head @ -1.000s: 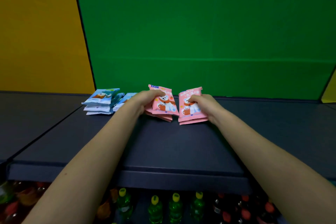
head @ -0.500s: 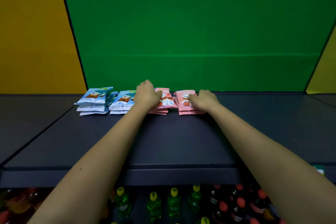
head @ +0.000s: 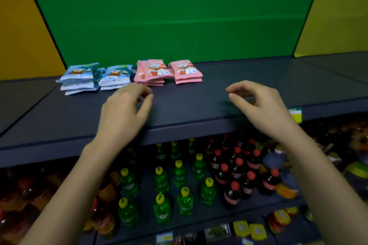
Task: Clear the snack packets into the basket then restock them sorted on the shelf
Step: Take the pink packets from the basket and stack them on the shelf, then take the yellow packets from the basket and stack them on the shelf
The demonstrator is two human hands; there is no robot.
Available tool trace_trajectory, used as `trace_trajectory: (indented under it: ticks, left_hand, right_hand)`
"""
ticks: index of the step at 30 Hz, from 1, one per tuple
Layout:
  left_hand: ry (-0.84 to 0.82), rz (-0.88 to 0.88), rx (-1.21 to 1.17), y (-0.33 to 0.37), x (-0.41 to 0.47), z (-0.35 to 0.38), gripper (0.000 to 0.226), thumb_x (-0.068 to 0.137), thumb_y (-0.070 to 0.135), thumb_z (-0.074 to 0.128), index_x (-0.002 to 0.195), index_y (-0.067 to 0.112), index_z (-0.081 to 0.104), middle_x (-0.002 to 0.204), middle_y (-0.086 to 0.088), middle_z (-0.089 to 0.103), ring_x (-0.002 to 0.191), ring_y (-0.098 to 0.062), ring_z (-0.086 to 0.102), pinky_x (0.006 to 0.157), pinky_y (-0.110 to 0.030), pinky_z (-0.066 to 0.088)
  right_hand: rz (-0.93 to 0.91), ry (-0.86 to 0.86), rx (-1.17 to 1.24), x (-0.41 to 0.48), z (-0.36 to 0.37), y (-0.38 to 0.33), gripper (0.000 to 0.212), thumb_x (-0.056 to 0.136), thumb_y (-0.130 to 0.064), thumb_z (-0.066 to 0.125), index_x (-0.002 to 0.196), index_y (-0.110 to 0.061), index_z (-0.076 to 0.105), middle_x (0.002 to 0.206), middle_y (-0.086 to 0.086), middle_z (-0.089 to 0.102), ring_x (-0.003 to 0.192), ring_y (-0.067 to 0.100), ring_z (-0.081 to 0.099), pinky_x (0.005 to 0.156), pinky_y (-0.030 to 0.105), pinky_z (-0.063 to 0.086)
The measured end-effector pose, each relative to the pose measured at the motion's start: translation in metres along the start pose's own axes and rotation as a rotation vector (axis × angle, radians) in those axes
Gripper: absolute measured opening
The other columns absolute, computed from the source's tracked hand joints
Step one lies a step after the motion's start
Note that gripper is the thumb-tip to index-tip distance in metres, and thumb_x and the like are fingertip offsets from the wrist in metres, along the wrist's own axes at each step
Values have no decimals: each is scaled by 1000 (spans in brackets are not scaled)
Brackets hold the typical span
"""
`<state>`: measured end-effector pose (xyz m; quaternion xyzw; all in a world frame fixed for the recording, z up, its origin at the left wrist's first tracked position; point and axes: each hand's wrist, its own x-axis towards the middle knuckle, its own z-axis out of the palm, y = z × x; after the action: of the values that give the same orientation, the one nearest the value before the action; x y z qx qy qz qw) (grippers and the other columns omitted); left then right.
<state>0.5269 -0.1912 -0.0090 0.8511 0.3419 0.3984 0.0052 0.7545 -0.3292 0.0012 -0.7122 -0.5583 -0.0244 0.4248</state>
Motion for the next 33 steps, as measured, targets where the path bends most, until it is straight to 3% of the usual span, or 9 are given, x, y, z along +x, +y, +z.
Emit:
trace_trajectory:
  ticks: [2,7,10,13,16,20,27,30,33]
  left_hand:
    - [15,20,-14,9,-29,-1,27,85,34,44,90,14,62,86,-4,64,84,-27,59,73,-38,46]
    - [45,23,16,27,-88,4,24,89,24,47,91,7,64,95,-8,62,92,-30,52,83,-34,38]
    - [72,-13,34,49,-123,10,19,88,18,49,92,6,64,96,-9,63,93,-28,52,83,-34,38]
    - [-96,-57,51,75,-161,24,29,87,30,42,90,11,63,91,-3,64,87,-23,55,74,-31,41]
    - [-230,-99,101,110,-204,43,37,85,37,36,86,13,64,85,-2,64,81,-27,62,60,-34,48]
    - [-290,-182,125,170,-265,68,36,82,38,37,82,15,63,78,-4,65,74,-31,66,51,-32,48]
    - [-515,-434,107,247,-342,107,5,86,25,58,85,21,61,85,-6,67,79,-32,65,59,-34,48]
    - [-588,-498,96,267,-367,130,3,84,19,62,85,16,63,82,-8,67,77,-33,65,57,-30,38]
    - [-731,-568,67,278,-387,161,6,87,24,55,85,20,59,88,-5,66,85,-31,63,63,-32,45]
  right_hand:
    - [10,5,46,-33,-5,7,13,87,-15,60,97,-21,66,91,-7,67,84,1,60,72,5,43]
    - [95,-11,25,-110,-12,49,13,87,-17,60,98,-23,64,90,-8,65,82,0,60,73,6,44]
    - [161,-41,-76,-156,-19,83,17,88,-20,59,104,-20,65,97,-7,64,90,8,61,77,24,51]
    - [218,-77,-115,-204,-34,117,20,89,-24,57,107,-21,63,102,-6,64,95,14,62,79,38,53]
    - [270,-118,-106,-251,-55,151,18,89,-23,58,106,-20,63,99,-3,65,91,17,63,74,42,53]
    - [311,-204,-129,-309,-91,197,19,86,-19,62,104,-20,64,99,-2,66,88,19,65,72,43,54]
    - [430,-321,-114,-381,-139,254,23,86,-8,60,108,-14,64,100,2,65,90,19,63,79,40,52]
    - [500,-359,-119,-404,-141,278,27,83,-7,61,108,-16,64,98,-2,64,89,21,64,78,43,53]
    - [567,-377,-134,-422,-141,304,28,80,-5,62,106,-18,65,95,-3,64,87,22,65,74,44,54]
